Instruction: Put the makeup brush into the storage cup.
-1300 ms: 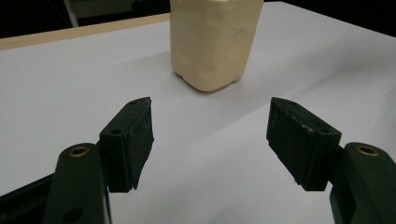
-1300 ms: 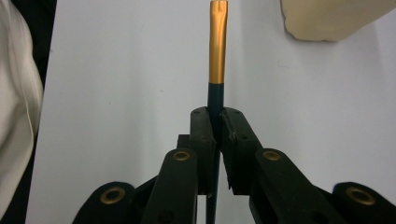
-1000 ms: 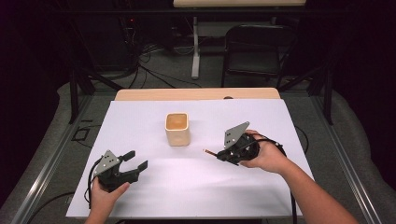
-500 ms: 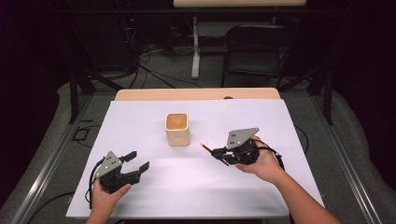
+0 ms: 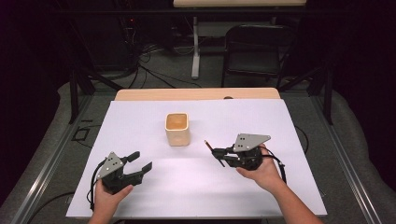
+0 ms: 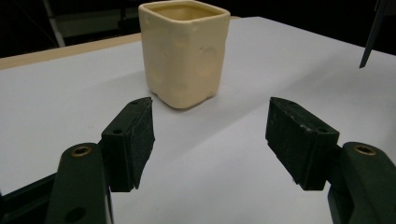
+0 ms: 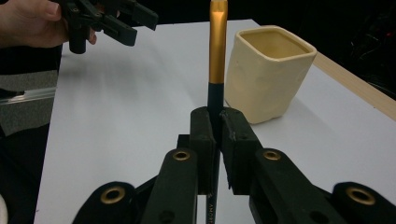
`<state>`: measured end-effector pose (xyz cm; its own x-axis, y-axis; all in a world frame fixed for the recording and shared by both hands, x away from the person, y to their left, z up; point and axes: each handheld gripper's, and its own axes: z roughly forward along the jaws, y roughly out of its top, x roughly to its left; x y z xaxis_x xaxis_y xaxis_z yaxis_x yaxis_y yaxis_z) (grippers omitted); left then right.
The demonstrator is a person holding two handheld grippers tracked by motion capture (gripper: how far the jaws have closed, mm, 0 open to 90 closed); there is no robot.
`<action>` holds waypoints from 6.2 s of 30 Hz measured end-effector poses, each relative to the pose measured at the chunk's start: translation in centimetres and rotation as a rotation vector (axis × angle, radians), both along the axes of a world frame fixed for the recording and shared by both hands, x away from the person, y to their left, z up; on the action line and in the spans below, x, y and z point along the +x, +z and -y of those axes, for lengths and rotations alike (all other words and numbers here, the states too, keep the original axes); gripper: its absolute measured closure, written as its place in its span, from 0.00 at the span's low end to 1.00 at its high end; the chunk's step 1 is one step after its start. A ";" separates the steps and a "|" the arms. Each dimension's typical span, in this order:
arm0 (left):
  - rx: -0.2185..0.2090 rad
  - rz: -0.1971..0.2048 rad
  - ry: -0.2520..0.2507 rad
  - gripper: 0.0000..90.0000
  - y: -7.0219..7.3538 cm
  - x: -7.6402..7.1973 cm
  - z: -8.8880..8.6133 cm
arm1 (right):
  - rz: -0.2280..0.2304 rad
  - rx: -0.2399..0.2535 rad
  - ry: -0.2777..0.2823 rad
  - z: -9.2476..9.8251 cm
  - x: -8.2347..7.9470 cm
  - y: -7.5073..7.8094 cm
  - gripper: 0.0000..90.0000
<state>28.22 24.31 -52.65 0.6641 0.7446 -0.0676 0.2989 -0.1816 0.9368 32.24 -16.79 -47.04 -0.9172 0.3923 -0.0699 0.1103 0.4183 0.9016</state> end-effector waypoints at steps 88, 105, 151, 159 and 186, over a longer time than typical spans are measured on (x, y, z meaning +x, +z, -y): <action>-0.223 0.023 -0.293 0.84 5.6 0.8 12.0 | -0.027 0.326 -0.090 -5.0 -2.5 -2.9 0.93; -0.219 0.034 -0.278 0.93 5.4 0.9 12.1 | -0.031 0.338 -0.088 -5.1 -2.5 -2.9 0.92; -0.203 0.051 -0.271 0.94 5.5 0.9 11.7 | -0.002 0.275 -0.094 -5.1 -2.8 -2.7 0.74; -0.205 0.057 -0.268 0.94 5.5 1.0 11.5 | 0.005 0.246 -0.098 -5.2 -2.8 -2.7 0.70; -0.218 0.081 -0.276 0.94 6.7 0.9 10.6 | -0.010 0.201 -0.082 -5.3 -3.2 -2.8 0.66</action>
<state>29.15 13.67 -45.92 0.8480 0.5101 -0.1439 0.1893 -0.0380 0.9812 29.05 -11.45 -49.85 -0.8819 0.4708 0.0263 0.1458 0.2192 0.9647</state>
